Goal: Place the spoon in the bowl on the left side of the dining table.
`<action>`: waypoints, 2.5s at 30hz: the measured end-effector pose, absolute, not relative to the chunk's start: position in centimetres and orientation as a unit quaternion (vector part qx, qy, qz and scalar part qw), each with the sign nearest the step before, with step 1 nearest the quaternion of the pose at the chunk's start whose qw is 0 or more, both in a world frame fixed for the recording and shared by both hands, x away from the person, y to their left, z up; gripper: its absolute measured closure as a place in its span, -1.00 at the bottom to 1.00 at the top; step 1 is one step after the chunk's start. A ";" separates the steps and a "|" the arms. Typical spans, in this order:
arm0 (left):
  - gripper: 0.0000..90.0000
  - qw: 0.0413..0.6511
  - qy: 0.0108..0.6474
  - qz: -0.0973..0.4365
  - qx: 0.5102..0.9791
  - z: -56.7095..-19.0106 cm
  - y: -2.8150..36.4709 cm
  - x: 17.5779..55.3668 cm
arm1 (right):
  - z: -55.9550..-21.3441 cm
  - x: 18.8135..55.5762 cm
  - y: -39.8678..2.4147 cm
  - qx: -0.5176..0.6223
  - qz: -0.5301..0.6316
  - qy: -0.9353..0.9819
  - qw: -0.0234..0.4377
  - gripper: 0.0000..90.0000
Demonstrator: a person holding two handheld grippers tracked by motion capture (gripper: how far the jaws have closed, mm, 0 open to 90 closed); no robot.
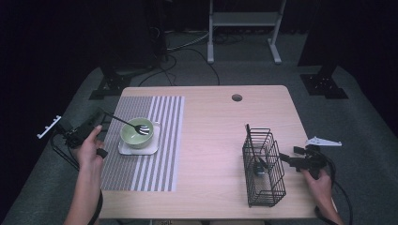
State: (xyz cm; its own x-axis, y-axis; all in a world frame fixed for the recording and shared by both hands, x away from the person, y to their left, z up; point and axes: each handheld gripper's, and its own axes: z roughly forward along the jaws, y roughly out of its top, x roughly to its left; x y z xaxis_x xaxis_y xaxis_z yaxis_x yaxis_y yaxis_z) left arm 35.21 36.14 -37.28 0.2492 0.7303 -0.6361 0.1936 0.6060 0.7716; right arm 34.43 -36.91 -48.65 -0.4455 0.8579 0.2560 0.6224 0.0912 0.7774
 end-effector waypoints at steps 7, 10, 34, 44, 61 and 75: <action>0.96 0.678 0.589 0.205 0.389 -37.2 37.0 35.2 | -48.7 34.4 -36.9 0.510 0.441 0.726 0.133 -0.70; 0.96 0.675 0.592 0.208 0.389 -37.2 37.3 35.3 | -48.7 34.4 -36.9 0.510 0.441 0.726 0.133 -0.70; 0.95 0.637 0.635 0.225 0.375 -39.1 38.8 36.1 | -48.7 34.4 -36.9 0.510 0.442 0.726 0.133 -0.70; 0.95 0.632 0.639 0.221 0.378 -40.2 38.6 36.3 | -48.7 34.4 -36.9 0.511 0.441 0.726 0.133 -0.70; 0.92 0.619 0.652 0.210 0.385 -42.1 37.7 36.8 | -48.7 34.4 -36.9 0.511 0.441 0.726 0.134 -0.70; 0.75 0.607 0.655 0.212 0.397 -42.7 37.6 36.8 | -48.7 34.4 -36.9 0.510 0.441 0.726 0.133 -0.70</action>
State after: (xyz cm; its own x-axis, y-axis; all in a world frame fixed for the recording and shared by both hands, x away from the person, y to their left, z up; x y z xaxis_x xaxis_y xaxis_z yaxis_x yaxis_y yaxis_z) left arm 36.80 37.61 -42.73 0.0535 0.7770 -0.6272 0.2630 0.5950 0.7595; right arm 34.44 -36.90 -48.66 -0.4435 0.8589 0.2562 0.6234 0.0902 0.7767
